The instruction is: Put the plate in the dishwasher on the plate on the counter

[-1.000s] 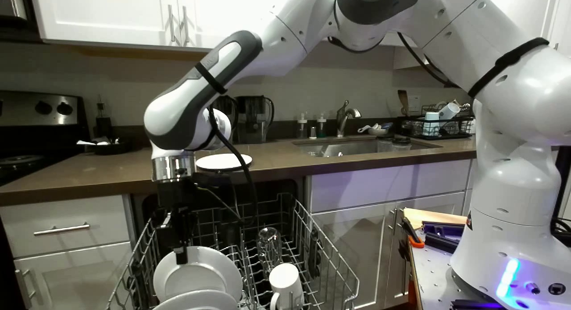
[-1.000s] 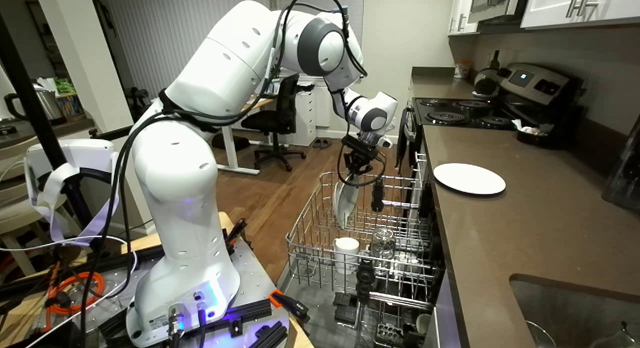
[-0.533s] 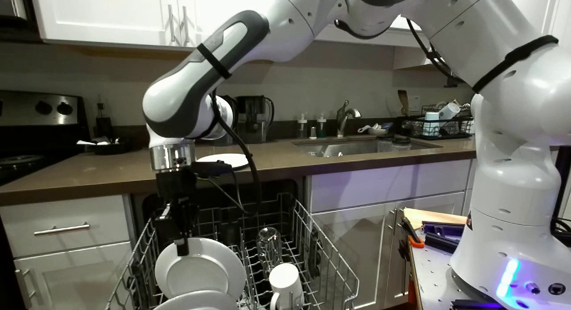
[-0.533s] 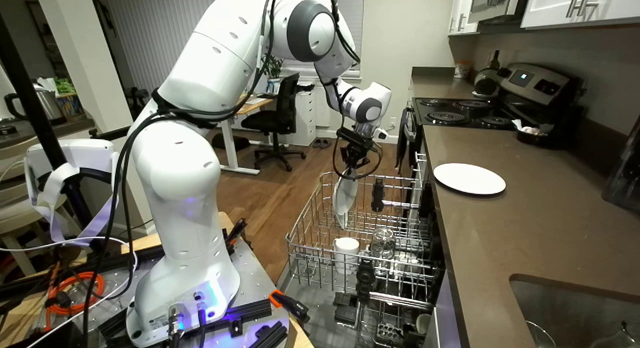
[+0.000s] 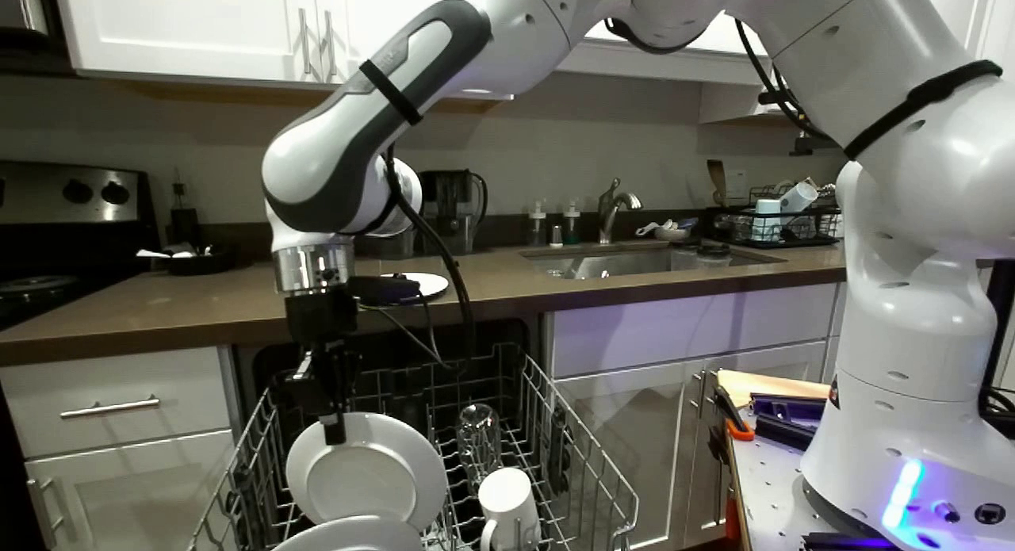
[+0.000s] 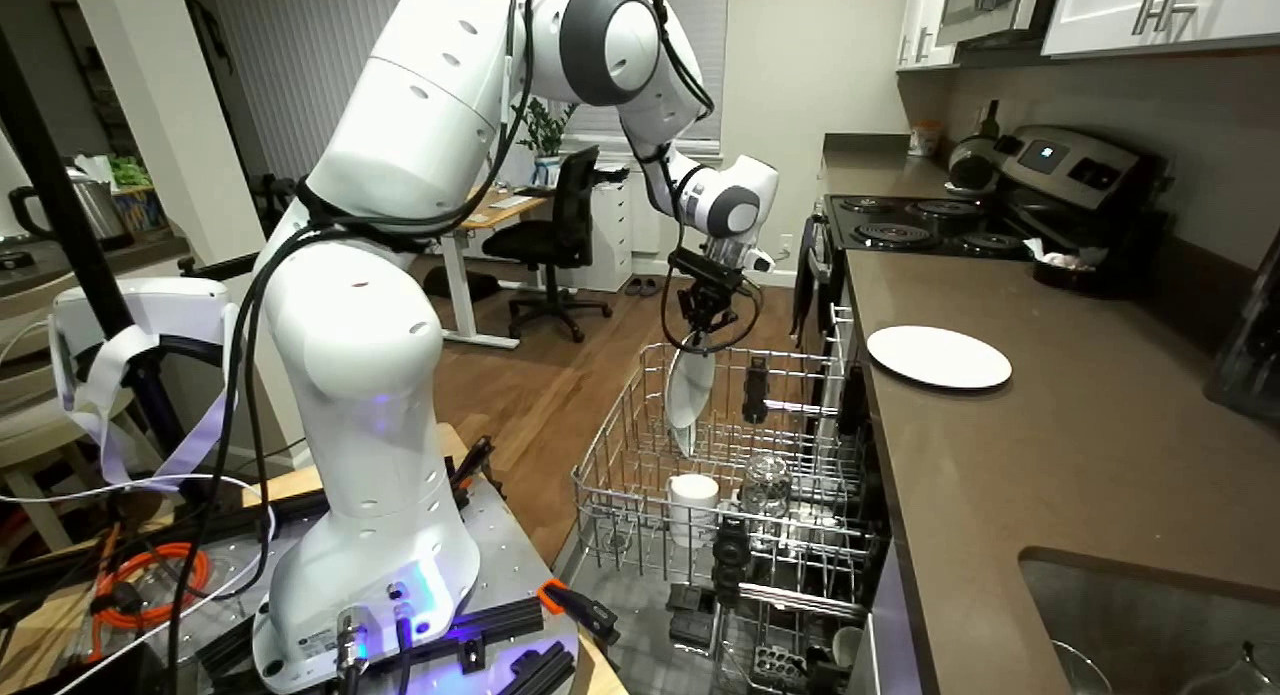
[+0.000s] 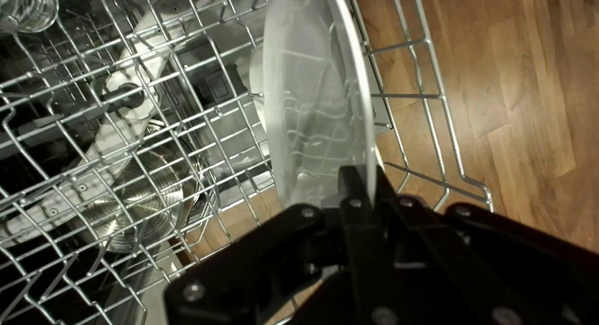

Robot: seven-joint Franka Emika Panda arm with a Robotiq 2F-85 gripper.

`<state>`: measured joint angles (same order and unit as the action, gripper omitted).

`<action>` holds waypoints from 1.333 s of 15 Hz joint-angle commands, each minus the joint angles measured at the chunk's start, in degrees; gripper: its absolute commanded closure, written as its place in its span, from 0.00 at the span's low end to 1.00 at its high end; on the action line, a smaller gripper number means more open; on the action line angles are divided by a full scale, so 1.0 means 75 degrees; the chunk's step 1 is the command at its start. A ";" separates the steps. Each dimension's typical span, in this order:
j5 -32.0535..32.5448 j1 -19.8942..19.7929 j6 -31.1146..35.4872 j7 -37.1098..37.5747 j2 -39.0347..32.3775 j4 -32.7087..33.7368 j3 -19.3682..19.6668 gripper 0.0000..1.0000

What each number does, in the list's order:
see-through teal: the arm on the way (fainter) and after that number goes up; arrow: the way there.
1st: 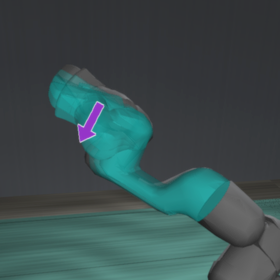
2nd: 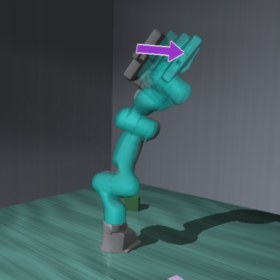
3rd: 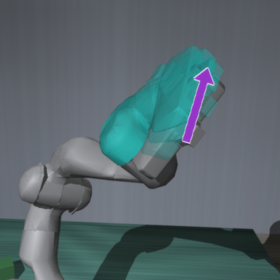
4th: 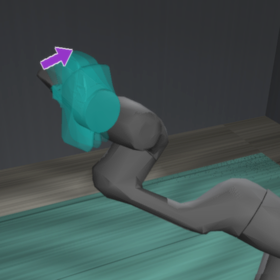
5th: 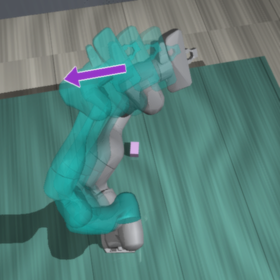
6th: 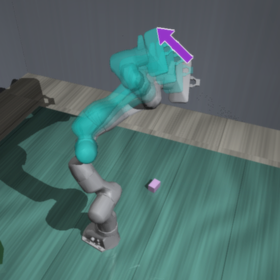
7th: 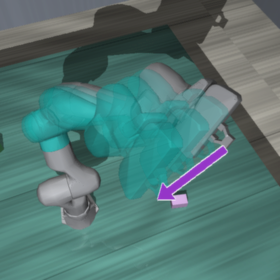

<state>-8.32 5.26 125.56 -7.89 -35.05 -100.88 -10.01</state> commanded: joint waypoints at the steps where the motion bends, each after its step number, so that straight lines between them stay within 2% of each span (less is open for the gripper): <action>1: 0.0351 0.0292 -0.0231 0.0579 0.0445 -0.0321 0.0272 0.94; 6: 0.0853 0.0691 -0.0287 0.1112 0.0469 -0.0298 0.0507 0.94; 10: 0.1047 0.0797 -0.0292 0.1186 0.0484 -0.0332 0.0588 0.94; 20: 0.0351 0.0211 0.0208 0.0265 0.1068 -0.1063 0.0247 0.94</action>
<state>-4.78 9.61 126.22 -2.65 -32.79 -103.18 -7.59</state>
